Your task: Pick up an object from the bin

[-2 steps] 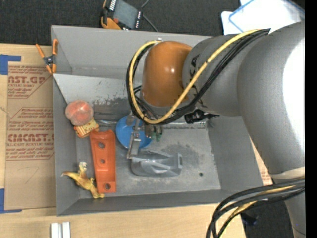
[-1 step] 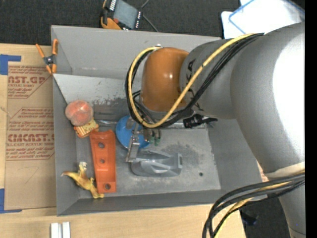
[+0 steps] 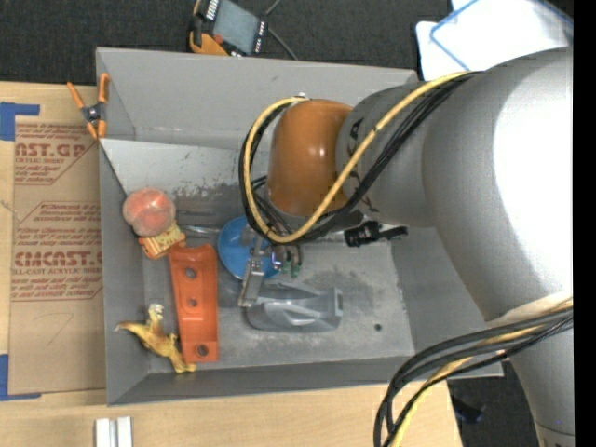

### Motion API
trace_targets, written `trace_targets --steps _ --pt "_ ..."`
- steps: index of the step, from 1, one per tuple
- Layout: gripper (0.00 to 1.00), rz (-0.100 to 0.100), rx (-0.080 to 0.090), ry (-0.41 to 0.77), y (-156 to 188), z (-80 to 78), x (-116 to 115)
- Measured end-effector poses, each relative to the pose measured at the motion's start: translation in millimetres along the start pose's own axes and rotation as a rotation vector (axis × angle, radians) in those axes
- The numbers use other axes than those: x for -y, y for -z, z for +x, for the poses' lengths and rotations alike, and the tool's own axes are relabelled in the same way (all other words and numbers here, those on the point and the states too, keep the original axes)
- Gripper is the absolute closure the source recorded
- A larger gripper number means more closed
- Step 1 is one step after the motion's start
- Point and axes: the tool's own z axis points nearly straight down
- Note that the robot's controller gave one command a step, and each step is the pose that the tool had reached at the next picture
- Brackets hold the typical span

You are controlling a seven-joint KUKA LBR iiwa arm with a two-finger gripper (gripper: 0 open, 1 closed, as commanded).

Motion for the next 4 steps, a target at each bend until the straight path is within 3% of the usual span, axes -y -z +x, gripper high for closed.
trace_targets --steps 1,4 --pt "0.0 -0.002 0.005 0.0 -34.0 -0.3 2.0" --pt "0.0 -0.009 0.01 -0.021 -31.5 -3.3 9.6"
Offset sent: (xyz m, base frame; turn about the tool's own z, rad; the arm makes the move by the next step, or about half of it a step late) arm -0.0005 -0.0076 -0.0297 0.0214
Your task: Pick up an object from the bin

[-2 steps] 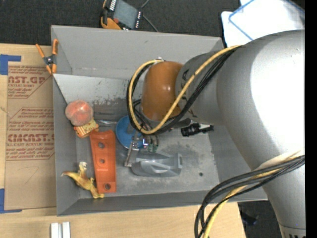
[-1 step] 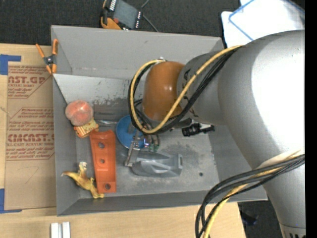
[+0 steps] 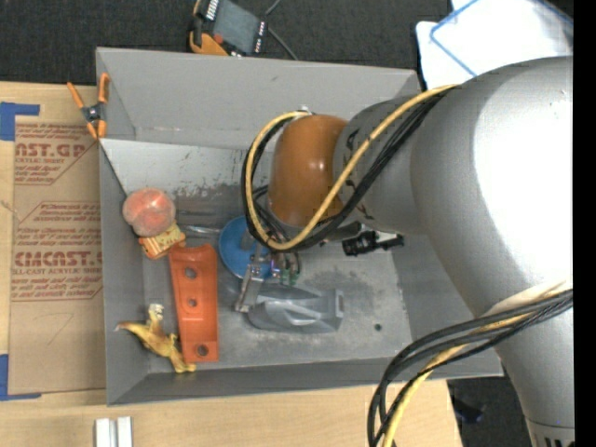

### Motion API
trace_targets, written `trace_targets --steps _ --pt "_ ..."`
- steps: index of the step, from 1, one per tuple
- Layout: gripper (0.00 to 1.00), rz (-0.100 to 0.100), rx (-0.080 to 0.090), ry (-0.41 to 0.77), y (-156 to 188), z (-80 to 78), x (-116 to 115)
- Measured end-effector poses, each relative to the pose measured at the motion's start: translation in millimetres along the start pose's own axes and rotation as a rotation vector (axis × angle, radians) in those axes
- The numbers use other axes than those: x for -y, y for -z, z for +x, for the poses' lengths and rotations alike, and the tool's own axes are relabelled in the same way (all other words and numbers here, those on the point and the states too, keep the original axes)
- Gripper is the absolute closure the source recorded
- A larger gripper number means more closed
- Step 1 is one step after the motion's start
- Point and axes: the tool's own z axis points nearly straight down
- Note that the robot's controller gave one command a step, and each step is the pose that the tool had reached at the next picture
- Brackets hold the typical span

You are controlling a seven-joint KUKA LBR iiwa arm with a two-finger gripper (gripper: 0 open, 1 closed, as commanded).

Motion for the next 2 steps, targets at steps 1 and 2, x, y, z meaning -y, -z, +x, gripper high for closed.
trace_targets --steps 1,2 --pt "0.0 -0.001 0.0 -0.112 -1.1 -15.5 -2.0" --pt "0.0 -0.001 0.001 -0.093 -0.9 -12.9 1.0"
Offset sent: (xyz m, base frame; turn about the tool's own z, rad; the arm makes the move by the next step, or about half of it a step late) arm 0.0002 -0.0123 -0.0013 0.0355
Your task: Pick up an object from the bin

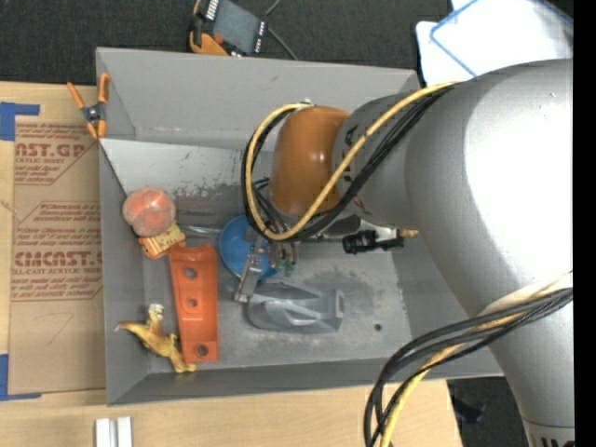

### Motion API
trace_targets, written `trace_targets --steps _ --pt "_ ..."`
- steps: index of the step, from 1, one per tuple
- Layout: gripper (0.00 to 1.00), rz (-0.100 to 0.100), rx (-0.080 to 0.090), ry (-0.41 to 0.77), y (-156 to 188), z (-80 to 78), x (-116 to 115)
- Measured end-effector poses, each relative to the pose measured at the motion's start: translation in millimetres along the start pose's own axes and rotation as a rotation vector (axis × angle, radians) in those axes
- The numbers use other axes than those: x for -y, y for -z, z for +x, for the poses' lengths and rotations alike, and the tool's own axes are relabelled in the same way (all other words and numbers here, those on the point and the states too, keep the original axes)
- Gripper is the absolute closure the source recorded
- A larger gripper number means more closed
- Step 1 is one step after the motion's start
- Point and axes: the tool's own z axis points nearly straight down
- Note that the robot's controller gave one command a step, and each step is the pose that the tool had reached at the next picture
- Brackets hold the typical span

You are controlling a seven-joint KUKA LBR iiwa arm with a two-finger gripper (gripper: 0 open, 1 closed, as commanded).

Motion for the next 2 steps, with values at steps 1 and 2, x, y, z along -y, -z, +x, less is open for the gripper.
trace_targets --steps 1,2 --pt "0.0 -0.001 0.0 -0.23 18 9.1 -1" --pt "1.0 0.002 -0.006 -0.017 1 3.1 5"
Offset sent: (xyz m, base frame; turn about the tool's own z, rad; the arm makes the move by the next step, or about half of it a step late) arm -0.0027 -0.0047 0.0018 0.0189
